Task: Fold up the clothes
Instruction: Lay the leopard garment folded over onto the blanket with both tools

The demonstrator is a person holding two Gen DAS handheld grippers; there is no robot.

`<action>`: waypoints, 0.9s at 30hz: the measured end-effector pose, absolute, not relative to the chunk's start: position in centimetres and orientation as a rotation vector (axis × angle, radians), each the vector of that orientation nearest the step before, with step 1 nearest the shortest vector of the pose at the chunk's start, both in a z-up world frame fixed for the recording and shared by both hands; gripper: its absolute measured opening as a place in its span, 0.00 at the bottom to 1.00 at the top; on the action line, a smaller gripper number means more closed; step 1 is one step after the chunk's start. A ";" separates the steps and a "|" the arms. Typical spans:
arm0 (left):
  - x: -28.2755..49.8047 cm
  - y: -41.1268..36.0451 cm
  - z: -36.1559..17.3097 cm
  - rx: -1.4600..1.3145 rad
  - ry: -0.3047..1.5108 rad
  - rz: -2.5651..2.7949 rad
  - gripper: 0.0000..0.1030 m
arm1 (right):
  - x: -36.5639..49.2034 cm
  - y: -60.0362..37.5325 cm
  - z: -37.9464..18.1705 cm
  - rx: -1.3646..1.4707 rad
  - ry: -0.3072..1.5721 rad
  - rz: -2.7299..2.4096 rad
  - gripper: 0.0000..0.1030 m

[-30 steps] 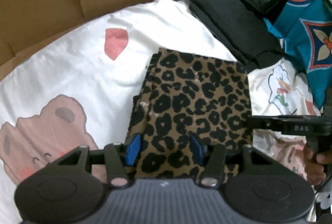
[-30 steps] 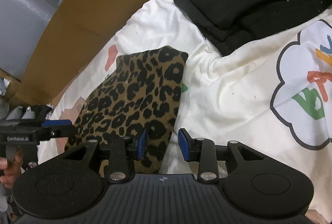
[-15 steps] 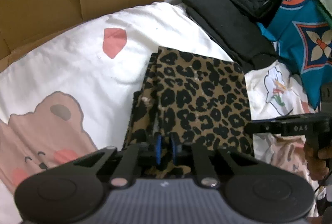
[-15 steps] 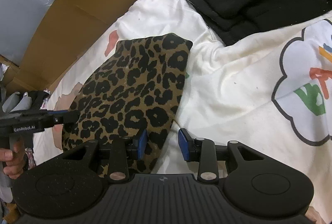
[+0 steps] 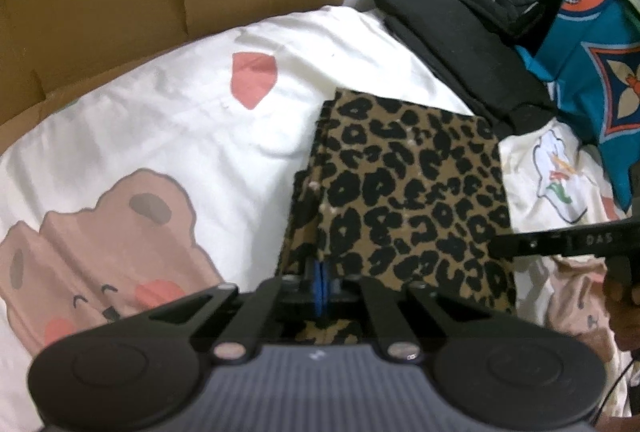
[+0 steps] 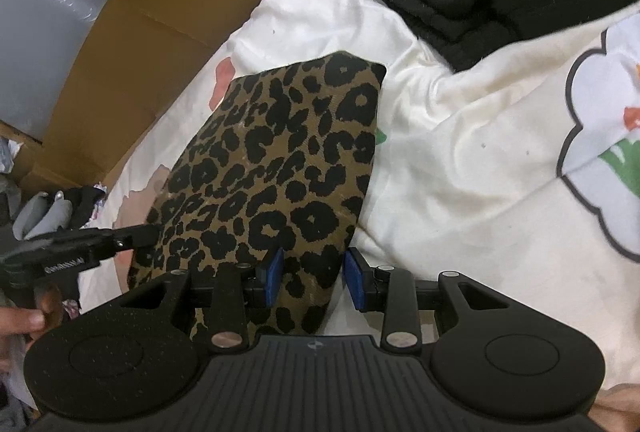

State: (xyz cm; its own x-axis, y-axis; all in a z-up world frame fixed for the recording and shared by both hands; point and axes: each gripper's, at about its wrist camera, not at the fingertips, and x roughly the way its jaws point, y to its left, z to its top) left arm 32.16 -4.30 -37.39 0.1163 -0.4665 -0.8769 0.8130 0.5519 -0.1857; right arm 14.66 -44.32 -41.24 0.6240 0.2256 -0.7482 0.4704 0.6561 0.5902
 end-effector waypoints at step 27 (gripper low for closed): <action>32.3 -3.5 -38.2 0.382 1.118 -0.930 0.01 | 14.3 -46.3 -45.2 1.273 0.787 -0.083 0.36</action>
State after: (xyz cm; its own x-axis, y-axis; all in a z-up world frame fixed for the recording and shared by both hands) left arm 32.27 -3.51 -38.19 0.1277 -0.4406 -0.8886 0.7934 0.5829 -0.1751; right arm 14.32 -46.27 -45.19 0.7413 0.3584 -0.5675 0.4694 0.3276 0.8200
